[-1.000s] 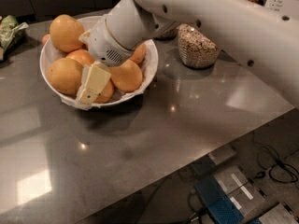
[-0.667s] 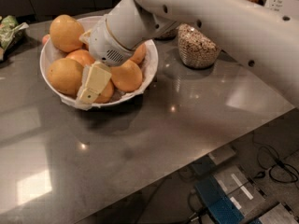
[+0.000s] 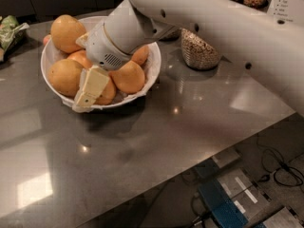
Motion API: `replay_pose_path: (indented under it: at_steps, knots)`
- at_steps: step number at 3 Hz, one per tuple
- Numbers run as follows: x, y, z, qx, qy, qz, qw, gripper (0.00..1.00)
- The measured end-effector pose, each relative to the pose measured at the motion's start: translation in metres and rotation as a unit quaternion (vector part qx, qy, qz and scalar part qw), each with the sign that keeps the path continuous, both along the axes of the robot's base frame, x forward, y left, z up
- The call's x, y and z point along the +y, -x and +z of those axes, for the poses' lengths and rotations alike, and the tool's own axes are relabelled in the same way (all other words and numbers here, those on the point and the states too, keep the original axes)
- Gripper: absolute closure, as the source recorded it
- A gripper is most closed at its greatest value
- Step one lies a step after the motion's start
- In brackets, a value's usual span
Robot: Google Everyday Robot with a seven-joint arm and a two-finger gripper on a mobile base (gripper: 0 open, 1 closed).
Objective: Pick orange from white bowl
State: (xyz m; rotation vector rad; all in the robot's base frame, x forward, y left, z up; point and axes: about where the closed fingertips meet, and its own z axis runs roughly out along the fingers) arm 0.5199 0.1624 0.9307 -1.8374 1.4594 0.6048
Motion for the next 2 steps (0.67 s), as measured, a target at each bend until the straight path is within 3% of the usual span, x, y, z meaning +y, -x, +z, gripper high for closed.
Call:
replay_pose_path:
  at_steps: [1,2]
  knots:
    - [0.0002,0.0000,0.0000,0.000,0.000,0.000,1.0000,0.05]
    - [0.0025,0.0005,0.0003,-0.002,0.001,0.002,1.0000,0.17]
